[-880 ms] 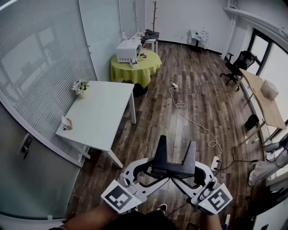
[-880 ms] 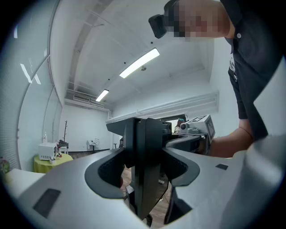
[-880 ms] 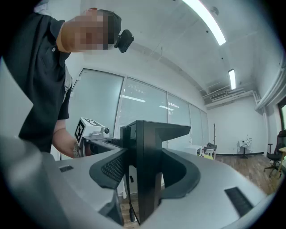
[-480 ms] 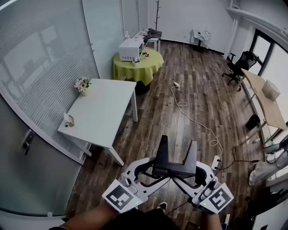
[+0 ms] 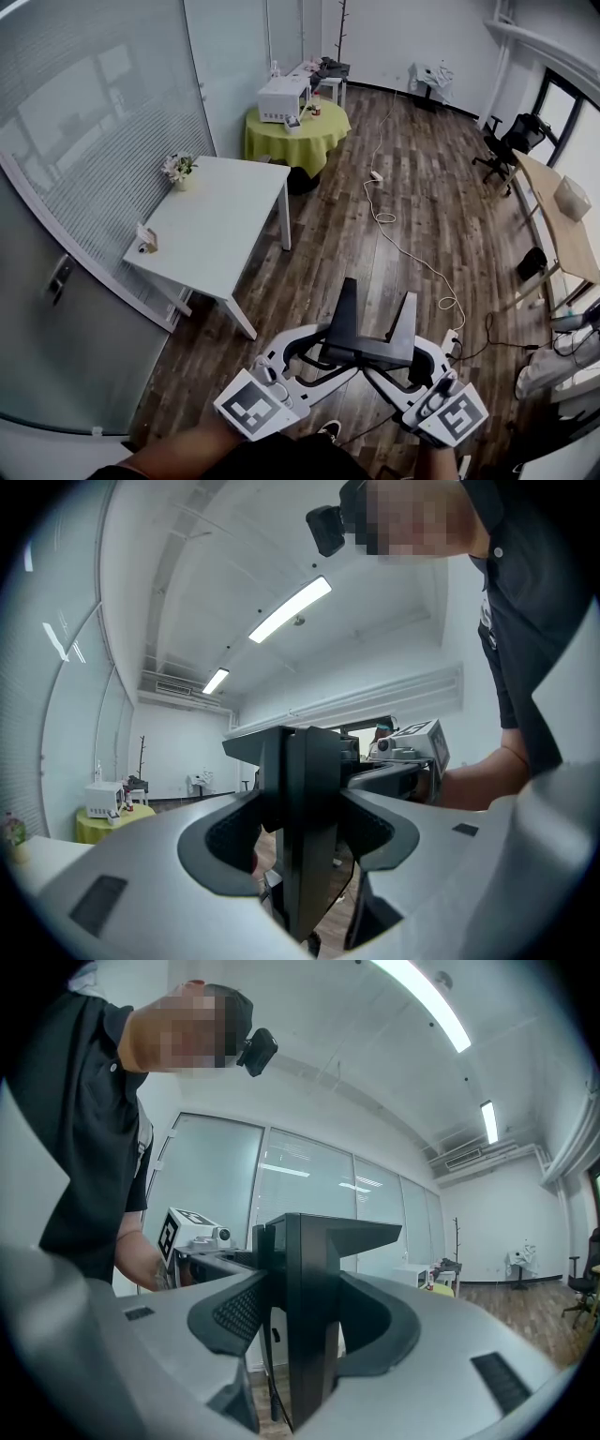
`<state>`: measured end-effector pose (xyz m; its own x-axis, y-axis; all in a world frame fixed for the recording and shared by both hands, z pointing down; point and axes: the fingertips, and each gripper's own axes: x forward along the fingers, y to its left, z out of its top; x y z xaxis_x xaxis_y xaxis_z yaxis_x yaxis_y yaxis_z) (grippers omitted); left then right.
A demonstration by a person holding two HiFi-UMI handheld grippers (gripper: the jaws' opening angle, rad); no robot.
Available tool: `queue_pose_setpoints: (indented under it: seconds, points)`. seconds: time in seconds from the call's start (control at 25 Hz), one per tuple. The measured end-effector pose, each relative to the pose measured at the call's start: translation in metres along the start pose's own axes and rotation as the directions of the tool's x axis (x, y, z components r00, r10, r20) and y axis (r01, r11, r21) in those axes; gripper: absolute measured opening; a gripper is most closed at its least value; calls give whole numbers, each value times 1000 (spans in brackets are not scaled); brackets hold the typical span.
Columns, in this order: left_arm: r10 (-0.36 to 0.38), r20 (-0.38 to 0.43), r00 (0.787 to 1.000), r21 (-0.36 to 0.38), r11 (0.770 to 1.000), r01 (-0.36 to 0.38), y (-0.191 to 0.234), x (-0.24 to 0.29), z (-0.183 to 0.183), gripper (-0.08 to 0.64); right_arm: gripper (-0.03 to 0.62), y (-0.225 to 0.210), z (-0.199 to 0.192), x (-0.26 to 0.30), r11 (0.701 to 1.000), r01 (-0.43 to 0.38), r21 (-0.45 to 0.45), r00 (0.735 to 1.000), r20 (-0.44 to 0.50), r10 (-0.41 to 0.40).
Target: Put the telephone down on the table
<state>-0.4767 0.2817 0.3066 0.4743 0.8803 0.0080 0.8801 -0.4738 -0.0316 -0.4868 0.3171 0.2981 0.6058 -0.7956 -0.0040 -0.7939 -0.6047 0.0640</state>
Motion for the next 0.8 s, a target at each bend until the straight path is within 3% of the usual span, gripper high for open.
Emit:
queue_pose_setpoints:
  seconds: [0.48,0.8]
  points:
    - [72,-15,997,-7,997,-72,-8,54,0,258,236,-48,-2,-28,998,-67,0,997,31,67]
    - [88,-28,996,-13,996,-89,18,72,-9,258,235,-75,-11,-12,996,-87,10,996,29,87]
